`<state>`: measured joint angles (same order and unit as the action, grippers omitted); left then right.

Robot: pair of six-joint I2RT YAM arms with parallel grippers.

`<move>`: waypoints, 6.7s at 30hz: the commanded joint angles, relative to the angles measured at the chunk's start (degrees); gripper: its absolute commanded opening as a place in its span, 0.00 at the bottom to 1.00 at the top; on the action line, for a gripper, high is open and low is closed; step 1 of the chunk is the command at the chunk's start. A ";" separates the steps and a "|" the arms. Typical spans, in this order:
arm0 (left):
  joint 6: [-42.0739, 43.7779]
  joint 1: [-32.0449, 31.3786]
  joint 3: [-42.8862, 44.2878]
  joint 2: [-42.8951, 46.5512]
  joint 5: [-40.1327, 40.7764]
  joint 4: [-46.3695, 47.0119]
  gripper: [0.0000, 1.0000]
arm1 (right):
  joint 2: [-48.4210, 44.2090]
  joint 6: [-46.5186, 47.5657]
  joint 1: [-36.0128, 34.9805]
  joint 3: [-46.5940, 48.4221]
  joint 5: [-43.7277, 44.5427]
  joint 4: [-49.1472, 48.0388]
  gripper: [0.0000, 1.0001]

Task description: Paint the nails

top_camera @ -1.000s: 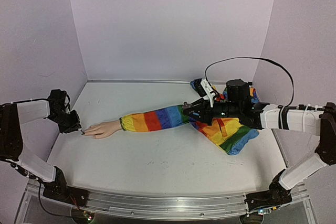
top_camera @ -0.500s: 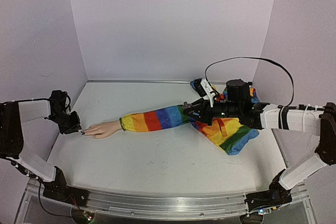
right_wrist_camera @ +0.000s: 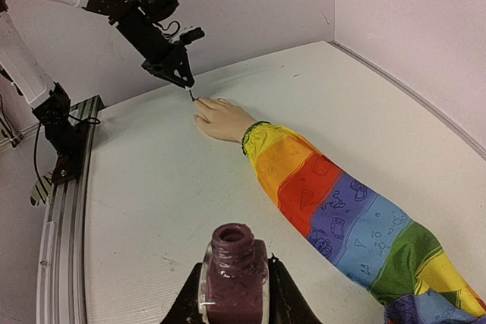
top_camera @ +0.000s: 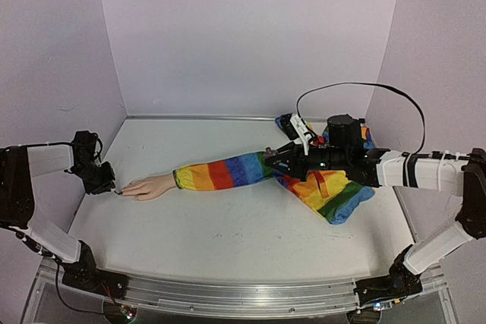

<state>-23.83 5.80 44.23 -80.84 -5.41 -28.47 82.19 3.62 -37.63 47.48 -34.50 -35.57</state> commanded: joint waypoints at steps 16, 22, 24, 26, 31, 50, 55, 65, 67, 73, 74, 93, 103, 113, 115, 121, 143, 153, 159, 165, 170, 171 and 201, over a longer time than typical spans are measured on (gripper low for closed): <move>0.88 0.25 -0.22 4.65 -3.20 1.61 0.00 | -0.41 -0.54 0.14 2.04 -1.65 -3.19 0.00; 1.12 0.26 0.17 2.54 -4.59 1.93 0.00 | -0.62 -0.54 0.18 1.91 -1.45 -3.16 0.00; 1.14 0.24 0.07 2.36 -4.19 1.93 0.00 | -0.55 -0.54 0.14 2.04 -1.53 -3.17 0.00; 1.12 0.22 -0.05 2.35 -4.00 1.93 0.00 | -0.54 -0.54 0.18 2.09 -1.50 -3.13 0.00; 1.07 0.22 -0.10 1.89 -3.13 1.54 0.00 | -0.28 -0.62 0.14 2.09 -1.62 -3.10 0.00; 0.52 0.27 -0.11 0.42 -0.46 0.27 0.00 | -0.37 -0.72 0.19 2.09 -1.45 -3.10 0.00; 0.54 0.25 0.16 0.03 0.27 -0.15 0.00 | -0.33 -0.67 0.18 2.17 -1.53 -3.10 0.00; 0.03 0.27 0.27 4.57 3.32 -1.63 0.00 | -0.51 -0.62 0.18 2.12 -1.18 -3.12 0.00; 0.29 0.26 0.11 5.07 2.72 -1.60 0.00 | -0.25 -0.62 0.17 2.32 -1.35 -3.10 0.00; 1.03 0.23 0.56 4.33 -1.39 -1.02 0.00 | -0.10 -0.59 0.16 2.48 -1.53 -3.14 0.00; 1.21 0.24 0.60 4.02 -2.30 -0.61 0.00 | -0.10 -0.58 0.18 2.45 -1.53 -3.11 0.00; 1.16 0.22 1.08 1.34 -3.07 0.95 0.00 | -0.37 -0.47 0.18 2.00 -1.36 -3.14 0.00; 0.90 0.25 0.86 1.34 -0.44 1.31 0.00 | -0.60 -0.53 0.19 1.82 -1.27 -3.11 0.00; 0.70 0.22 0.92 1.95 1.71 0.93 0.00 | -0.69 -0.80 0.19 1.90 -1.44 -3.10 0.00; 0.13 0.16 0.70 4.02 2.14 0.30 0.00 | -0.85 -0.94 0.17 1.91 -1.45 -3.10 0.00; -2.06 0.24 0.56 13.02 0.32 -2.69 0.00 | -1.78 -1.86 0.18 1.99 -0.08 -3.19 0.00; 0.01 -29.95 13.95 21.59 -20.22 -1.09 0.00 | -5.88 -16.53 -0.13 -5.24 6.92 -18.16 0.00; 1.46 -42.18 20.99 14.28 -19.44 1.75 0.00 | -6.67 -16.89 -2.57 -6.75 6.02 -19.01 0.00; 3.42 -44.83 26.10 9.69 -21.06 1.93 0.00 | -2.63 -13.42 -5.56 -4.06 4.73 -18.94 0.00; 4.15 -45.44 29.62 8.27 -22.64 1.93 0.00 | 3.19 -10.20 -12.71 -0.21 5.62 -20.34 0.00; 4.06 -45.76 30.85 8.05 -25.45 1.84 0.00 | 8.20 -9.34 -15.91 3.42 6.24 -21.83 0.00; 4.02 -45.98 30.95 7.81 -25.91 1.84 0.00 | 9.05 -9.18 -16.05 4.12 6.20 -21.96 0.00; 6.25 -49.22 29.98 6.59 -23.85 -0.51 0.00 | 14.31 -8.36 -16.33 9.03 8.75 -23.00 0.00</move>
<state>-19.09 -43.05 72.36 -74.32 -29.82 -29.95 96.49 -5.30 -53.93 53.54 -25.39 -53.63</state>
